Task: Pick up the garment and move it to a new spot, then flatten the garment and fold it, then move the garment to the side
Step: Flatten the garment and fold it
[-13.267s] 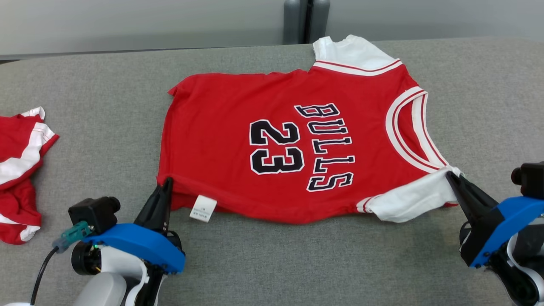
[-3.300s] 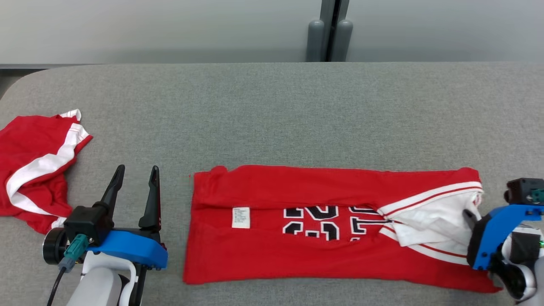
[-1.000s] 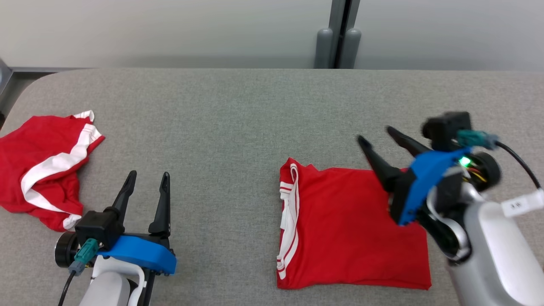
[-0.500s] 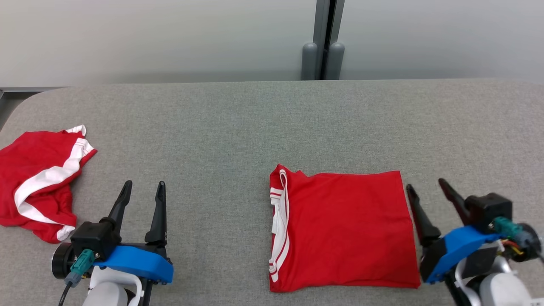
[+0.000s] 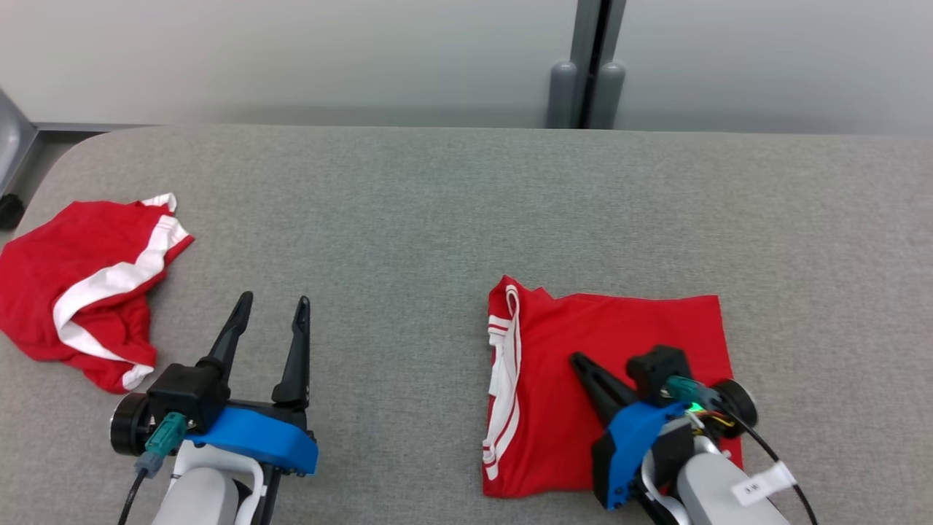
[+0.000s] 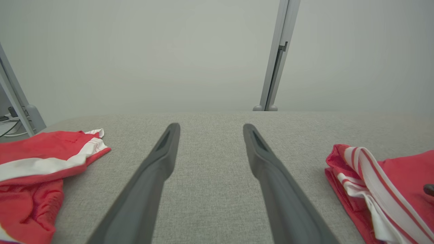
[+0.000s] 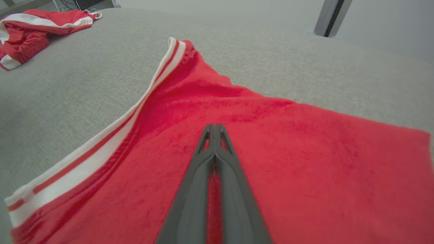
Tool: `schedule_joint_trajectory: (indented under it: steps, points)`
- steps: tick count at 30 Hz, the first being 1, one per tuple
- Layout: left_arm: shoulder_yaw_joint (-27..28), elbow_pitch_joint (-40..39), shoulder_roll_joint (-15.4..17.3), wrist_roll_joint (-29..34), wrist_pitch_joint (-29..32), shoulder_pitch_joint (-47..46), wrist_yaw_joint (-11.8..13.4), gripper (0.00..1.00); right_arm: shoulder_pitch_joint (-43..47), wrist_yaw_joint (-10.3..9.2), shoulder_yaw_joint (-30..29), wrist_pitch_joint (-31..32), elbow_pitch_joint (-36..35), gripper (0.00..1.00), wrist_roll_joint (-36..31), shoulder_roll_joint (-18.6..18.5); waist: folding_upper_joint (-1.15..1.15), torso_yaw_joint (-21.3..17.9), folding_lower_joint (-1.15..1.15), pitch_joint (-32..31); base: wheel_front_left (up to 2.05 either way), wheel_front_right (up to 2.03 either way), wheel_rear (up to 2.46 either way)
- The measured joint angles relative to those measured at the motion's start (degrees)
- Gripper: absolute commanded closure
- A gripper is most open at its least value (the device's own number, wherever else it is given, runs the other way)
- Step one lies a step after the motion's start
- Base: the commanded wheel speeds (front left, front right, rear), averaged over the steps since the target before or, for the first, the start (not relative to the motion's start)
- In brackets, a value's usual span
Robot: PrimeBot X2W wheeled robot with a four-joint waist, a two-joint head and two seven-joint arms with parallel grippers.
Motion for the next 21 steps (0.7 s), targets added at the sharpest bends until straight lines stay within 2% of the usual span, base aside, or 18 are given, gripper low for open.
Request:
schedule_joint_trajectory:
  steps: [7,13,18,21]
  points:
    - [-1.79,0.45,-0.78,0.19,0.00,-1.74,-0.41,0.00,-8.05,-0.01,10.35,4.59,8.48,1.00,3.82,0.03,0.00,2.82,0.00,0.81,0.00,0.00,0.00]
    - [-2.71,1.15,-1.54,0.25,0.00,-2.32,-0.69,0.00,-10.93,0.00,18.36,8.60,10.51,1.00,9.36,0.09,0.00,5.09,0.00,1.45,0.00,0.00,0.00]
    - [-2.43,1.38,-1.85,0.23,0.00,-2.32,-0.75,0.00,-12.60,0.00,21.20,7.91,9.78,1.00,15.45,0.09,0.00,5.46,0.01,1.79,0.00,0.00,0.00]
    - [-1.49,1.36,-1.78,0.22,0.00,-2.29,-0.77,0.00,-13.29,0.00,20.56,4.88,8.15,1.00,19.62,0.10,0.00,4.97,0.01,1.69,0.00,0.00,0.00]
